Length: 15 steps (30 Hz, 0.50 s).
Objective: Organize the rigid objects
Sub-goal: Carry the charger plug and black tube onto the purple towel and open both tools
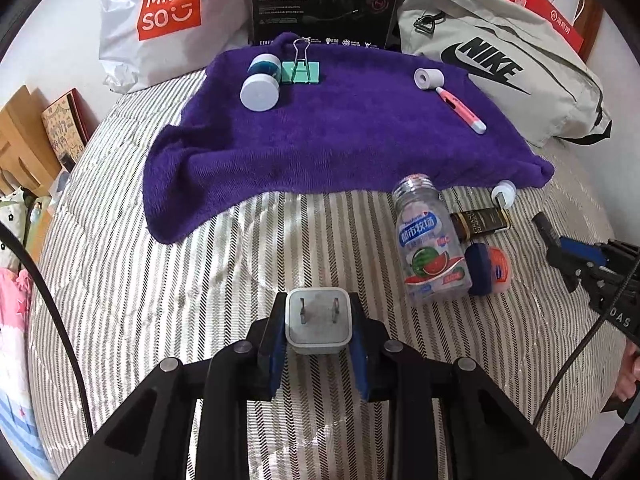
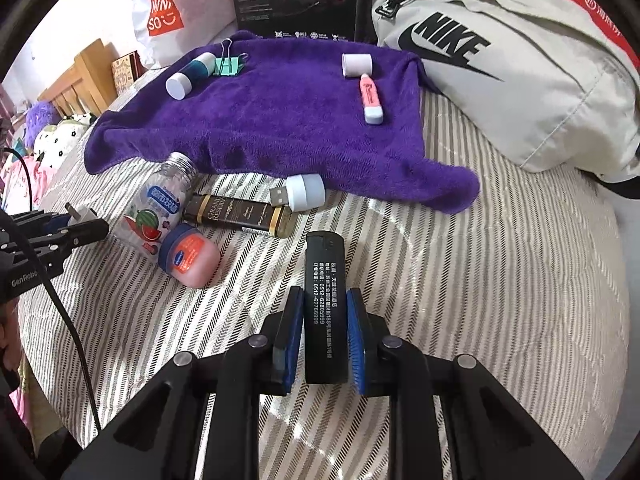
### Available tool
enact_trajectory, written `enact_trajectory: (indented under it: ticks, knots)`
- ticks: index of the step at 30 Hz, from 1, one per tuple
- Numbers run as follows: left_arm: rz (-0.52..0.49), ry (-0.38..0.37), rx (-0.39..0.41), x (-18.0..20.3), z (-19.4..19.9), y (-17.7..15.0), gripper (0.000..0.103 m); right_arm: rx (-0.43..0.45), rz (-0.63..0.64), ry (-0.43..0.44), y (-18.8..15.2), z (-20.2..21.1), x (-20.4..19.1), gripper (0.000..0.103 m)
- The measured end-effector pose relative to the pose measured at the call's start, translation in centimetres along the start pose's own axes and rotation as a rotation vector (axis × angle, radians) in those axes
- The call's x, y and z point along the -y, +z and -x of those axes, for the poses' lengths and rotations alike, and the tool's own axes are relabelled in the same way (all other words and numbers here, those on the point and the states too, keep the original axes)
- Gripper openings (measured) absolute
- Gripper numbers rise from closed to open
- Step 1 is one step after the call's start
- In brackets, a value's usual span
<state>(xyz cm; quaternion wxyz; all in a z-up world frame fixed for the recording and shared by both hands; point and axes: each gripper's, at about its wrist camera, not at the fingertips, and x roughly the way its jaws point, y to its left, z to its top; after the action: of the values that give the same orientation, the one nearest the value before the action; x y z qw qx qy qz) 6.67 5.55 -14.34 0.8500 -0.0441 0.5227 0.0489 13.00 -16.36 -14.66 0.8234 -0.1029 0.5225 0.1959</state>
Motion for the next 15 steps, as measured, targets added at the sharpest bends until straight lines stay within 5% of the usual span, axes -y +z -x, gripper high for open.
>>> enact_trajectory:
  ticks: [15]
  knots:
    - [0.023,-0.025,0.062,-1.4,2.3,2.8,0.026,0.068,-0.008,0.031,2.2,3.5,0.2,0.021]
